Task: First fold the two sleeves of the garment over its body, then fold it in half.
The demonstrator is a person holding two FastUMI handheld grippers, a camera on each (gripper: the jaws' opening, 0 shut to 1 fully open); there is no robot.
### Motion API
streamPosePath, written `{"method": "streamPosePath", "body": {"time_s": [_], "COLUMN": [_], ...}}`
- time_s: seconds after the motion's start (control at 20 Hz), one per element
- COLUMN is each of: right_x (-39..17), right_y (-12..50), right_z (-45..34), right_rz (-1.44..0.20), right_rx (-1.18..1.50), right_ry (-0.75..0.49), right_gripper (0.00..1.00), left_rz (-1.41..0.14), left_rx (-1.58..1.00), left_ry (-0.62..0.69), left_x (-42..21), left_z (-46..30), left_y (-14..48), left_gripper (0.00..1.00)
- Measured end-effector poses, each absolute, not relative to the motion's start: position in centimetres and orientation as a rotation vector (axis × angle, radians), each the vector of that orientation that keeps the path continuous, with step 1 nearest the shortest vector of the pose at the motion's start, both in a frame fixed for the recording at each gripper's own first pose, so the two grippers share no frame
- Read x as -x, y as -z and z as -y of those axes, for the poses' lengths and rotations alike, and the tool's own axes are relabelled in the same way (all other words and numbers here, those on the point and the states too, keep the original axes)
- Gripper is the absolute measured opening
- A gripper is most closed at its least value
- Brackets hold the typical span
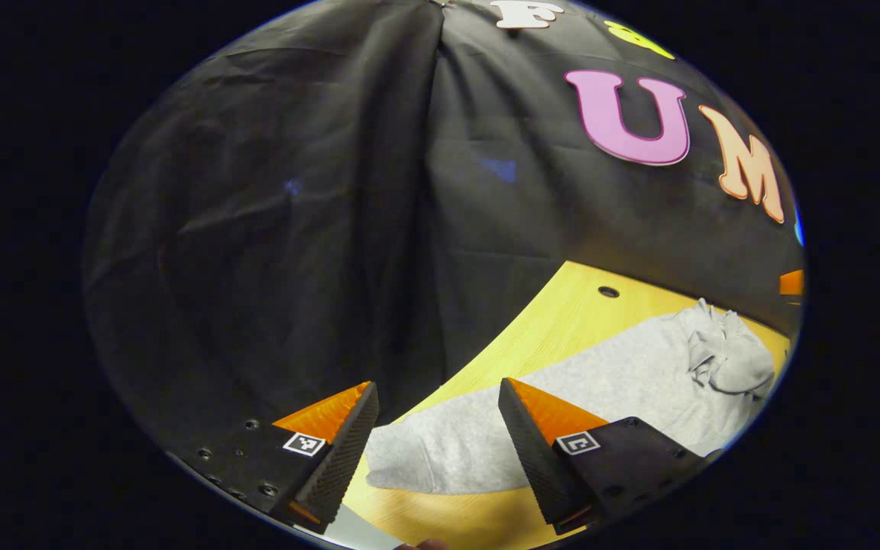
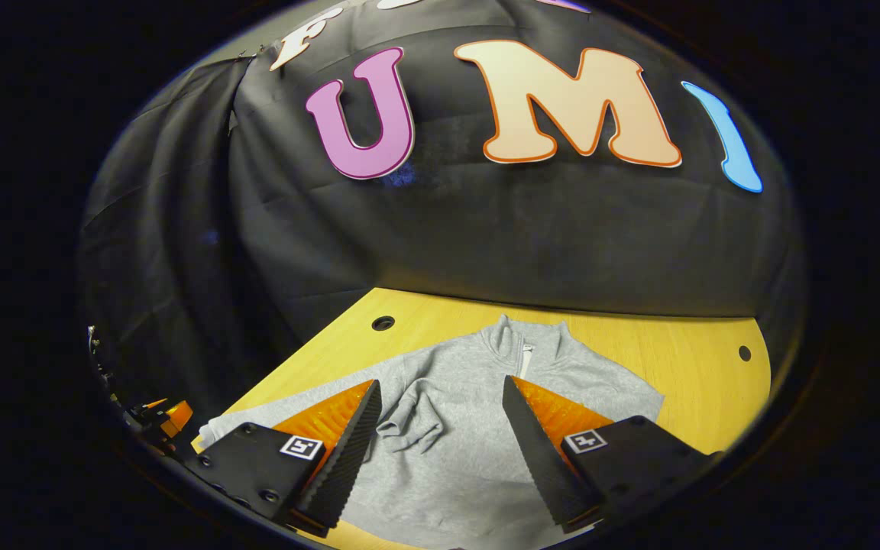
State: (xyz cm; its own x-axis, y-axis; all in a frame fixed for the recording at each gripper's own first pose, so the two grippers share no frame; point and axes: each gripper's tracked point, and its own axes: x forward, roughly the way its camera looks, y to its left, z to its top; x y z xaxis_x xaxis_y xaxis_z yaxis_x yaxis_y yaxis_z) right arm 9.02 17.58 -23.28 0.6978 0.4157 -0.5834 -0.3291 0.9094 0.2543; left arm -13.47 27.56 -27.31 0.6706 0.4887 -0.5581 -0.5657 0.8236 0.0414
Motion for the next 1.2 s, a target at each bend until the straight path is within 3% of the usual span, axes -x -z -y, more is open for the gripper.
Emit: {"method": "streamPosePath", "body": {"time_s": [0.3, 0.5, 0.95, 1.0, 1.1, 1.15, 1.2], "right_x": [-8.5, -8.5, -8.1, -8.0, -7.6, -7.5, -7.3], "right_y": [23.3, 23.2, 22.9, 22.9, 23.0, 23.1, 23.2], "right_z": [-15.9, -14.6, -12.7, -12.5, -12.1, -12.0, -11.6], "right_rz": [-0.684, -0.679, -0.667, -0.668, -0.671, -0.672, -0.674], "right_rx": [-0.134, -0.115, -0.084, -0.089, -0.115, -0.121, -0.124], "right_ry": [-0.384, -0.365, -0.346, -0.344, -0.337, -0.332, -0.326], "right_gripper": [0.95, 0.98, 0.98, 0.99, 0.99, 0.96, 0.99], "left_rz": [-0.720, -0.784, -0.786, -0.789, -0.800, -0.805, -0.827], "left_rx": [0.243, 0.273, 0.270, 0.267, 0.252, 0.256, 0.238], "left_ry": [-0.658, -0.689, -0.686, -0.658, -0.563, -0.525, -0.521], "left_x": [15.5, 16.9, 17.0, 16.9, 17.2, 17.0, 17.1], "left_z": [-27.8, -27.7, -27.8, -27.6, -27.7, -27.4, -27.5], "left_y": [33.1, 35.8, 36.0, 35.9, 35.0, 34.5, 34.0], "left_gripper": [0.94, 0.94, 0.94, 0.91, 0.53, 0.45, 0.25]}}
